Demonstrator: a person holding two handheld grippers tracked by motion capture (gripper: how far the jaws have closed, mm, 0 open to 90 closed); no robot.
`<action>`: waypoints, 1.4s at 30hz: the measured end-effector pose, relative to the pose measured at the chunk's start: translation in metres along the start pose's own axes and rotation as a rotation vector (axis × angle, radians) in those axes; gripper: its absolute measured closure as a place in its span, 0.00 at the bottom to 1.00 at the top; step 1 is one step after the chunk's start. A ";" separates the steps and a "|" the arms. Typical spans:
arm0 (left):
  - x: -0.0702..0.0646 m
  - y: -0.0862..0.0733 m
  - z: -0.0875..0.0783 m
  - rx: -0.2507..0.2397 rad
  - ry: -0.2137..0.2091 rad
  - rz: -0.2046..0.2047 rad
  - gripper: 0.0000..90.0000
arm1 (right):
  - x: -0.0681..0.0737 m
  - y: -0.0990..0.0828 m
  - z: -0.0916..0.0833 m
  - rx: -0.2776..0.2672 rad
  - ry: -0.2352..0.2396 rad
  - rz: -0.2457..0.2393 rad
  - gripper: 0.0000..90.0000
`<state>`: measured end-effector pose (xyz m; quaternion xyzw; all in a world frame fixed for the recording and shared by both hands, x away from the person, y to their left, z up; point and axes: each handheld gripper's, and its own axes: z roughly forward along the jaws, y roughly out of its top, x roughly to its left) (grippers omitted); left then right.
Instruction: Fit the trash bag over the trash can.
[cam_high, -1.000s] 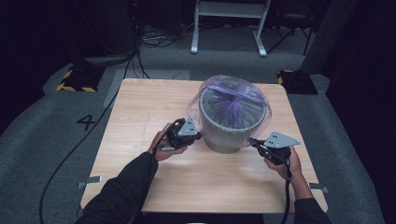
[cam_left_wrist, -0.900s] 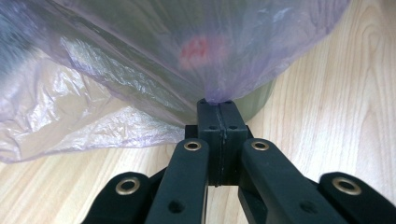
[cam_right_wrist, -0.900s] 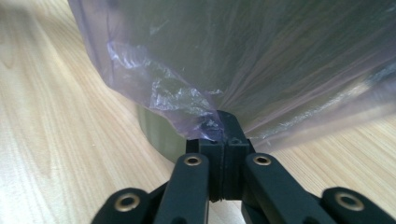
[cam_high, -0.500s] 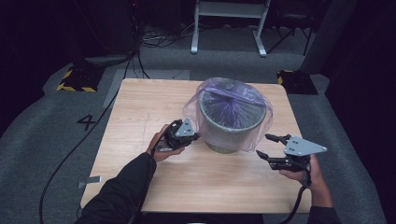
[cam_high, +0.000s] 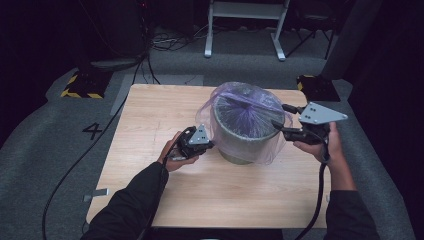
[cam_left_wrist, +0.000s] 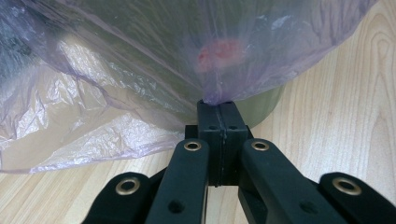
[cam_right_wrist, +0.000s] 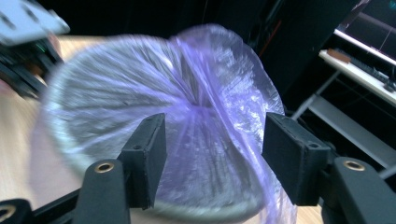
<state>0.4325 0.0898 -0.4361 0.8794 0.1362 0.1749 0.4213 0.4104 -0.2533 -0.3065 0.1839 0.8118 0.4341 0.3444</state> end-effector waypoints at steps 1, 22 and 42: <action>0.001 0.000 0.000 0.004 -0.001 0.001 1.00 | -0.003 0.000 0.005 0.015 0.011 0.006 0.45; 0.006 -0.003 0.009 0.026 -0.021 -0.016 1.00 | -0.038 -0.002 0.058 0.151 -0.114 0.044 1.00; 0.008 -0.021 0.011 0.133 -0.083 0.012 1.00 | -0.076 -0.031 0.075 0.193 -0.229 0.275 1.00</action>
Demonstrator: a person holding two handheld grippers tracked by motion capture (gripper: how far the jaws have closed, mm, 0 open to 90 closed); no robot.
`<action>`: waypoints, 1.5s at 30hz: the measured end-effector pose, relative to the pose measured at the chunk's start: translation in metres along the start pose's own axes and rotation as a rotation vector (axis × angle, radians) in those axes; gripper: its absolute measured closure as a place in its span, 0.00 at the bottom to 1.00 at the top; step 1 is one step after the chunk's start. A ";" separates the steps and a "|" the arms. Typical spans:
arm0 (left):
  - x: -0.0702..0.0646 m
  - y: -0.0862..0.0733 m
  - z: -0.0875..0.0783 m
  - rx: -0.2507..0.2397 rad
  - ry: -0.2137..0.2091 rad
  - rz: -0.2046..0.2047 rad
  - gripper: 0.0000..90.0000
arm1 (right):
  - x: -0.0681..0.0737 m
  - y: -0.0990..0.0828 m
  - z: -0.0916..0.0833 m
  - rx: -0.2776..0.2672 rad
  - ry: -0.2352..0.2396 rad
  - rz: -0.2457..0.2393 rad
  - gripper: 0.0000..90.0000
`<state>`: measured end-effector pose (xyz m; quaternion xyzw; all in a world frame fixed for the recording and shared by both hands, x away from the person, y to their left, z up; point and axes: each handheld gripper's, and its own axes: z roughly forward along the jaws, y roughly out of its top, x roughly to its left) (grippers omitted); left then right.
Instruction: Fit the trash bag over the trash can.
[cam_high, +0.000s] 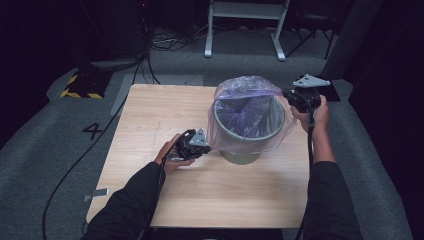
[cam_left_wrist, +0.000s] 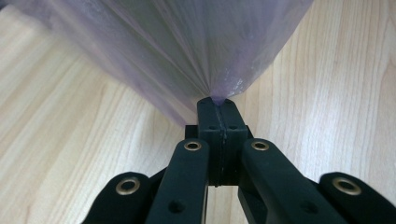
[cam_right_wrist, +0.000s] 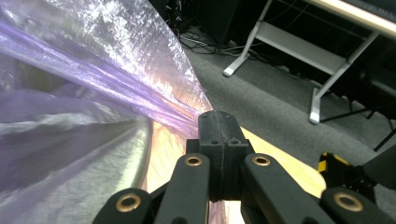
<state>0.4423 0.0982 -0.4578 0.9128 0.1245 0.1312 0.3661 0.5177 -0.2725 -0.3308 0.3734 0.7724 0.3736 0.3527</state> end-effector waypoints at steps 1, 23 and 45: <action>-0.001 -0.001 -0.001 -0.002 -0.014 0.003 1.00 | 0.000 -0.002 0.003 0.005 -0.007 0.001 1.00; 0.024 -0.011 -0.076 -0.343 0.039 -0.171 0.24 | 0.002 -0.015 0.013 -0.047 0.048 0.090 1.00; 0.093 0.078 -0.053 -0.407 0.176 -0.283 0.74 | 0.006 -0.017 0.017 -0.072 0.075 0.099 1.00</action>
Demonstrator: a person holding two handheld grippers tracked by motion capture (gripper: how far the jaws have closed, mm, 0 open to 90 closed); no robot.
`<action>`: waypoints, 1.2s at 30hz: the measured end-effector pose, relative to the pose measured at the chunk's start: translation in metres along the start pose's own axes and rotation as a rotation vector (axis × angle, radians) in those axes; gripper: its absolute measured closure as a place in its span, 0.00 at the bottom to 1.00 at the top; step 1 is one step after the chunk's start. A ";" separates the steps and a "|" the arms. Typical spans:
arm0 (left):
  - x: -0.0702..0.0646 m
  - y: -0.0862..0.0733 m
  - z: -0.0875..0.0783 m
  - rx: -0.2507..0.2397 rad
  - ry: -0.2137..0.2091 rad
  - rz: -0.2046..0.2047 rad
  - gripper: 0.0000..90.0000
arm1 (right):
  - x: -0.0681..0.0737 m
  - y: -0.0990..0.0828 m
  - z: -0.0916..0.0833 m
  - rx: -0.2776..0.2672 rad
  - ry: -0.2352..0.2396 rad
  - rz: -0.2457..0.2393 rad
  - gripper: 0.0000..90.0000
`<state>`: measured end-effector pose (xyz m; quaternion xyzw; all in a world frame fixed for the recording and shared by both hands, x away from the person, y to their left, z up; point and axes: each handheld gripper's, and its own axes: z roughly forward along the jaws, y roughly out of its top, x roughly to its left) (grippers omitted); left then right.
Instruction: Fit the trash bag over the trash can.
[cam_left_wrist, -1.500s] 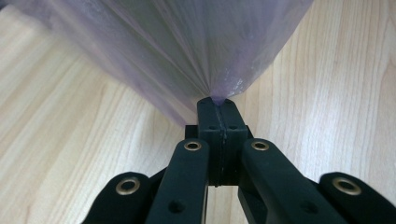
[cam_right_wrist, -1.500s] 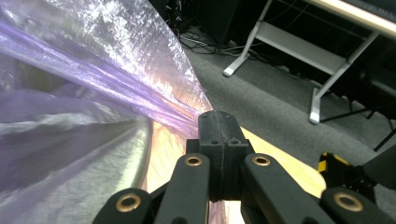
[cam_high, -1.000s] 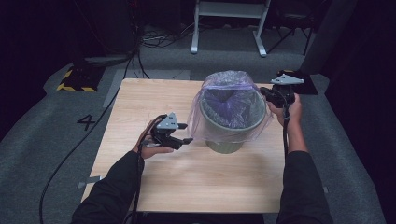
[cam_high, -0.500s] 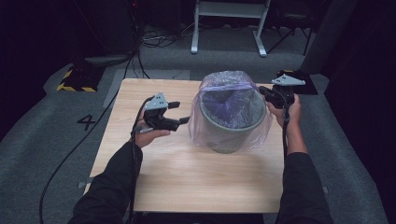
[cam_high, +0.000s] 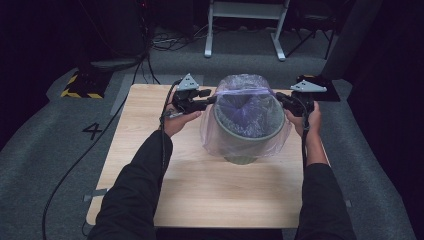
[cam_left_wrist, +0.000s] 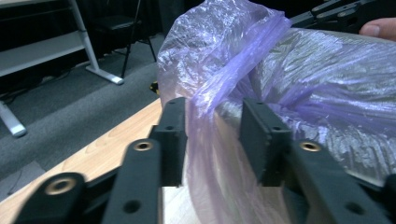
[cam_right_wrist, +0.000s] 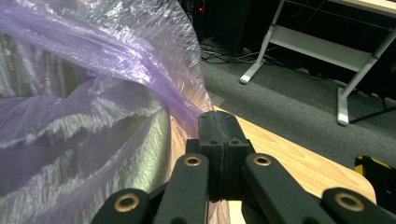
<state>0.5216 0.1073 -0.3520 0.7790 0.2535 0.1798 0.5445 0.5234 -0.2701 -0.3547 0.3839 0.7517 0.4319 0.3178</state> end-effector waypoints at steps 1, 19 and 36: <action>0.002 0.001 0.001 -0.001 -0.006 -0.008 0.76 | 0.000 0.000 0.000 0.001 0.002 0.000 1.00; 0.005 0.010 0.022 0.043 -0.001 0.011 0.89 | 0.000 0.001 0.001 -0.001 0.018 0.009 1.00; 0.009 -0.007 0.058 0.126 -0.033 -0.103 1.00 | -0.015 -0.016 0.016 0.064 0.106 0.161 1.00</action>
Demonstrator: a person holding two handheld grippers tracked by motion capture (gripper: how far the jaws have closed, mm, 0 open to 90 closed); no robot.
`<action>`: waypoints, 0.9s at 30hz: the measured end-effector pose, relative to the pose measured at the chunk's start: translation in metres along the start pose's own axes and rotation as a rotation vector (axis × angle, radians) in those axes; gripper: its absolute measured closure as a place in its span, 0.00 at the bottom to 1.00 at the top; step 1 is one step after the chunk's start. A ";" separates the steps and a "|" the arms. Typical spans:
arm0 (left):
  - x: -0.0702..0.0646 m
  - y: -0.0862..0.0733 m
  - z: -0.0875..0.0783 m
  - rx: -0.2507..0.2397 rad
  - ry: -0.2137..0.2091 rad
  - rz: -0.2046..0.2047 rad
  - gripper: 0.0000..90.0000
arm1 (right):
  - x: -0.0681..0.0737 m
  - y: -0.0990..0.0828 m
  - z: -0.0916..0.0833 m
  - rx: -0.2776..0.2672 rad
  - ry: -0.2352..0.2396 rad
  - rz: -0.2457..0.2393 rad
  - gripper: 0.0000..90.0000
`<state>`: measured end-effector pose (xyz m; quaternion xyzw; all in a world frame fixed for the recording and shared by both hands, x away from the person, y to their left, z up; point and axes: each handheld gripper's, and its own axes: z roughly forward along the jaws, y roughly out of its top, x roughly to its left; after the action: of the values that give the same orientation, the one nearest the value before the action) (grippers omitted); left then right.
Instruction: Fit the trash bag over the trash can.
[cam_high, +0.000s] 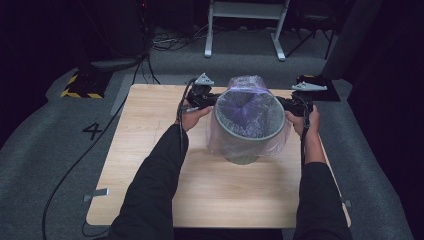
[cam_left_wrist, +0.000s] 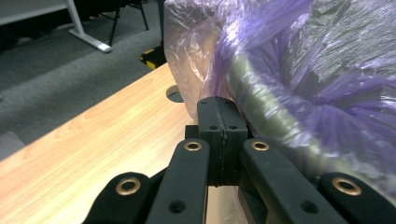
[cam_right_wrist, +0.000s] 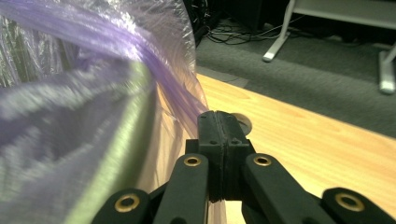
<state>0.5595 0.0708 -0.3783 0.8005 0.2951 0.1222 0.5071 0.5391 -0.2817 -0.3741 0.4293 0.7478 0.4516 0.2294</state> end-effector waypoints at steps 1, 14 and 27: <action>0.001 -0.002 0.001 -0.003 -0.007 -0.012 1.00 | -0.001 -0.002 0.001 -0.002 0.007 0.010 1.00; 0.003 -0.021 0.019 0.050 -0.030 -0.056 1.00 | -0.001 -0.030 0.022 0.040 0.046 0.060 1.00; 0.013 -0.056 -0.003 0.061 0.014 -0.062 0.95 | -0.009 -0.056 0.010 0.030 0.034 0.081 0.89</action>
<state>0.5486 0.0987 -0.4281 0.8052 0.3270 0.1030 0.4838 0.5265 -0.2967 -0.4280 0.4549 0.7402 0.4566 0.1917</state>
